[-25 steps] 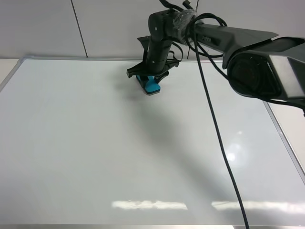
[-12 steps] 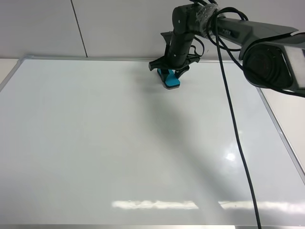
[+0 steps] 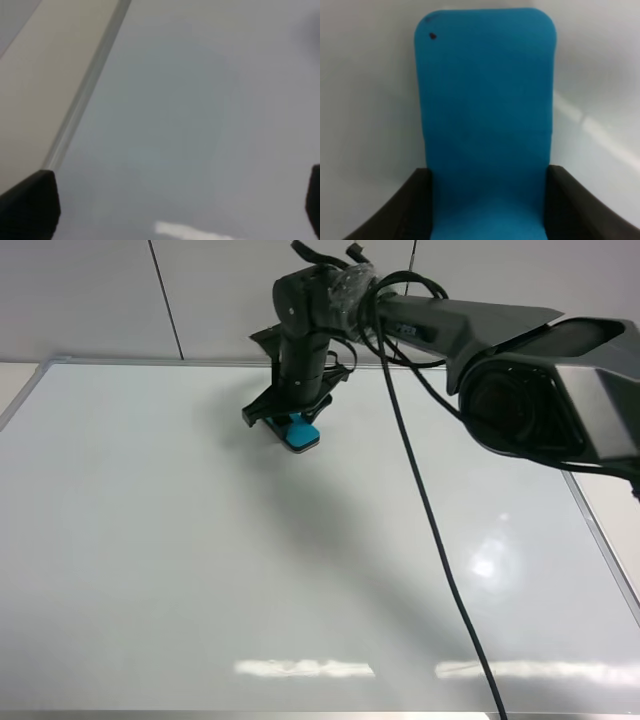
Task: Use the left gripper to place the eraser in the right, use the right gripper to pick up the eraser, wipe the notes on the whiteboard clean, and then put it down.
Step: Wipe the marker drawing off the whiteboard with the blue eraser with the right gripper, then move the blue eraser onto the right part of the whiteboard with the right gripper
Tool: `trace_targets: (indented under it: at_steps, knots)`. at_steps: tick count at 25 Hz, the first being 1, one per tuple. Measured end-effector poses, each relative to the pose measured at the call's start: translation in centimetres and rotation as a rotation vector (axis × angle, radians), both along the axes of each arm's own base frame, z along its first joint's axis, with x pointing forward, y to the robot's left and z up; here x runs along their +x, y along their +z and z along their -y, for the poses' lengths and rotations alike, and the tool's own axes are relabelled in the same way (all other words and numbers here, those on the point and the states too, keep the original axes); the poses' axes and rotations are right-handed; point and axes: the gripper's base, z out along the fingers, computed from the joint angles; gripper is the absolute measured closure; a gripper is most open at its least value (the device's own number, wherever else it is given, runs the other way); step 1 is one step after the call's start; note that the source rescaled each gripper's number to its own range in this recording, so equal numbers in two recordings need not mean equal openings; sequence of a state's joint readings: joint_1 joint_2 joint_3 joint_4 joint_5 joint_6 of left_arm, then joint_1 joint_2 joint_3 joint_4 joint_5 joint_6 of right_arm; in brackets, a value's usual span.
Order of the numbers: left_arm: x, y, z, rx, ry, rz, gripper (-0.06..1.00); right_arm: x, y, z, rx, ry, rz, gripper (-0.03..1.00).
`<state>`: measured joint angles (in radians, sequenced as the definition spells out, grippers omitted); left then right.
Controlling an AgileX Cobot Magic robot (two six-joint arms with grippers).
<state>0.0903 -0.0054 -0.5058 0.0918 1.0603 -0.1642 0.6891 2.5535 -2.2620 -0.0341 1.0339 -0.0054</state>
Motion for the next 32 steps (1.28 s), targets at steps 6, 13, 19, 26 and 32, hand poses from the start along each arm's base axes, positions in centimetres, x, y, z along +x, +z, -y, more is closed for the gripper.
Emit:
trace_targets:
  at_steps: [6, 13, 19, 26, 32]
  knots:
    - [0.0, 0.0, 0.0, 0.000, 0.000, 0.000, -0.06, -0.8, 0.0, -0.9, 0.007, 0.015, -0.006, 0.96]
    - [0.0, 0.0, 0.0, 0.000, 0.000, 0.000, -0.06, -1.0, -0.1, -0.7, -0.023, 0.016, -0.030, 0.96]
    - [0.0, 0.0, 0.0, 0.000, 0.000, 0.000, -0.06, -1.8, 1.6, 0.2, -0.094, 0.047, -0.070, 0.96]
    - [0.0, 0.0, 0.0, 0.000, 0.000, 0.000, -0.06, -0.9, 11.6, 4.3, -0.012, -0.005, 0.067, 0.96]
    - [0.0, 0.0, 0.0, 0.000, 0.000, 0.000, -0.06, -1.9, 17.3, 8.2, 0.026, -0.053, 0.132, 0.96]
